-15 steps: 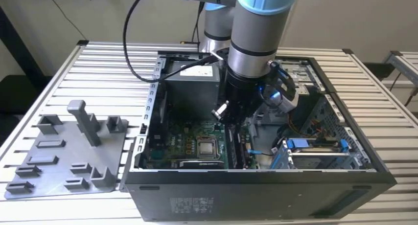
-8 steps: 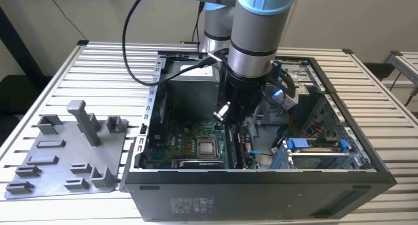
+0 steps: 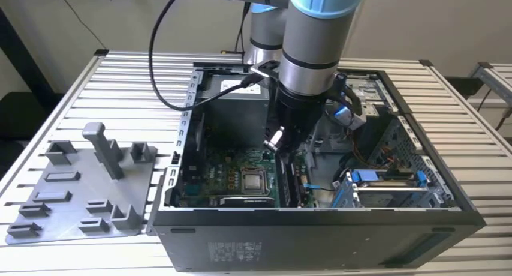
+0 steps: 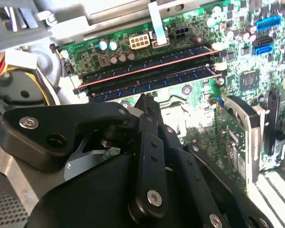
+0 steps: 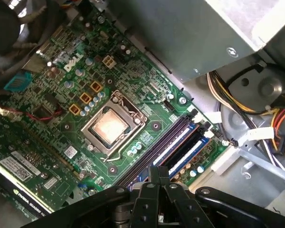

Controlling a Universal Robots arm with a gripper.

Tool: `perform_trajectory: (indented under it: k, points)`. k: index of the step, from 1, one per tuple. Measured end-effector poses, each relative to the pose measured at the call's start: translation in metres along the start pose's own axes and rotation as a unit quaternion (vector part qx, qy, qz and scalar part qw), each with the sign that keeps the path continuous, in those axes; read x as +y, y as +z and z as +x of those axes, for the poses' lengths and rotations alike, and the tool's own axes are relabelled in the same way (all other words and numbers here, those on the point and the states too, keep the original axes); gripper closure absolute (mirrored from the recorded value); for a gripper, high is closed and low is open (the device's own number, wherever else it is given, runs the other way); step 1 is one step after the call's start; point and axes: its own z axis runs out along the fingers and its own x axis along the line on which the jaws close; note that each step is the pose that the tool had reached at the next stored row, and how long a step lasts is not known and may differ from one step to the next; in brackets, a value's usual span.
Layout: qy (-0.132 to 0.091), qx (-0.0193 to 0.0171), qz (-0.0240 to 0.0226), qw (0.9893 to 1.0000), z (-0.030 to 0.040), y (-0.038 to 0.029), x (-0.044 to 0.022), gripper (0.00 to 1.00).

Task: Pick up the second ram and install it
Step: 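Press down the second ram until it locks into place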

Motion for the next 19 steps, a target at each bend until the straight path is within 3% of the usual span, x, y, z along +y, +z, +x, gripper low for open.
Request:
perform_trajectory:
  k: [5, 10, 14, 19]
  points:
    - [-0.045, -0.0005, -0.0003, 0.9990, 0.0000, 0.0001, 0.0000, 0.89]
    - [-0.091, -0.0011, -0.0006, 0.9959, 0.0000, 0.0003, 0.0000, 0.89]
    - [-0.127, -0.0015, -0.0008, 0.9919, 0.0000, 0.0004, 0.0000, 0.89]
    - [-0.172, -0.0021, -0.0011, 0.9851, 0.0000, 0.0004, 0.0000, 0.89]
